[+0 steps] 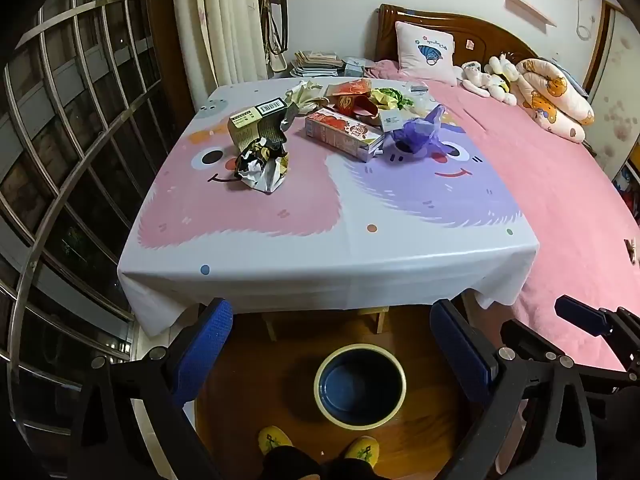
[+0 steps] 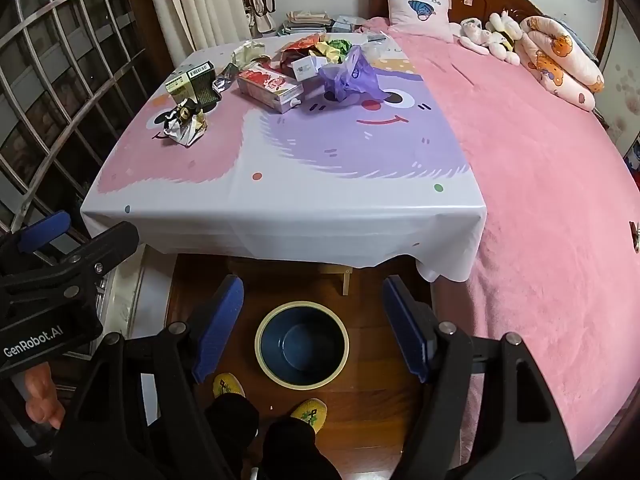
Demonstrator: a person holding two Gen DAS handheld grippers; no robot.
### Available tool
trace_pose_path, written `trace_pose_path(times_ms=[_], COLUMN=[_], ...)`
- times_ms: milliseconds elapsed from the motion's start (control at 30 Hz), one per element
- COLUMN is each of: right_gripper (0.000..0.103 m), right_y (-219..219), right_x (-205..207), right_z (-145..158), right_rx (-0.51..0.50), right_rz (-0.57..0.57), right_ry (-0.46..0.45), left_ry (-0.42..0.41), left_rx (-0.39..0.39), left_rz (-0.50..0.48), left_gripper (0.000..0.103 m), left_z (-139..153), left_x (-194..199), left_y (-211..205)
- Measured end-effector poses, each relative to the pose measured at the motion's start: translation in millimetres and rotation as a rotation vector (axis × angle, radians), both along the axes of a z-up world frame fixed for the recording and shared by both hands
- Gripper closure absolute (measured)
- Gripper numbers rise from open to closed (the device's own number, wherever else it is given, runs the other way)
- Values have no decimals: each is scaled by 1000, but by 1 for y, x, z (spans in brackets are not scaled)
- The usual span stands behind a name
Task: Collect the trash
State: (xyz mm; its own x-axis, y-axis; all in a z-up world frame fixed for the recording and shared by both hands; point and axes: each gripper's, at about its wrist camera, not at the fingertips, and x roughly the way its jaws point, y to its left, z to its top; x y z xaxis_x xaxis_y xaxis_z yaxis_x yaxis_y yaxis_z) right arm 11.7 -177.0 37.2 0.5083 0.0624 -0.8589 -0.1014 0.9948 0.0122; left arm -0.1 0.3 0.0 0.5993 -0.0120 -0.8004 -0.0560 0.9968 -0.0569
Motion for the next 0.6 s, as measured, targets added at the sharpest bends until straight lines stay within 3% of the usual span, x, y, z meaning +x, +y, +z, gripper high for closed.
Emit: trace_pose_path(times_ms=[600], right_gripper=[33], right_y=[-7], right_x=[6], right_z=[-7], right_rx=[1], right_rz=[-7], right_ry=[15], left_ry=[24], left_rx=[12], left_rz=[-17], left_gripper=[2], left_z=[-6], left_x=[10], left_y=[-13])
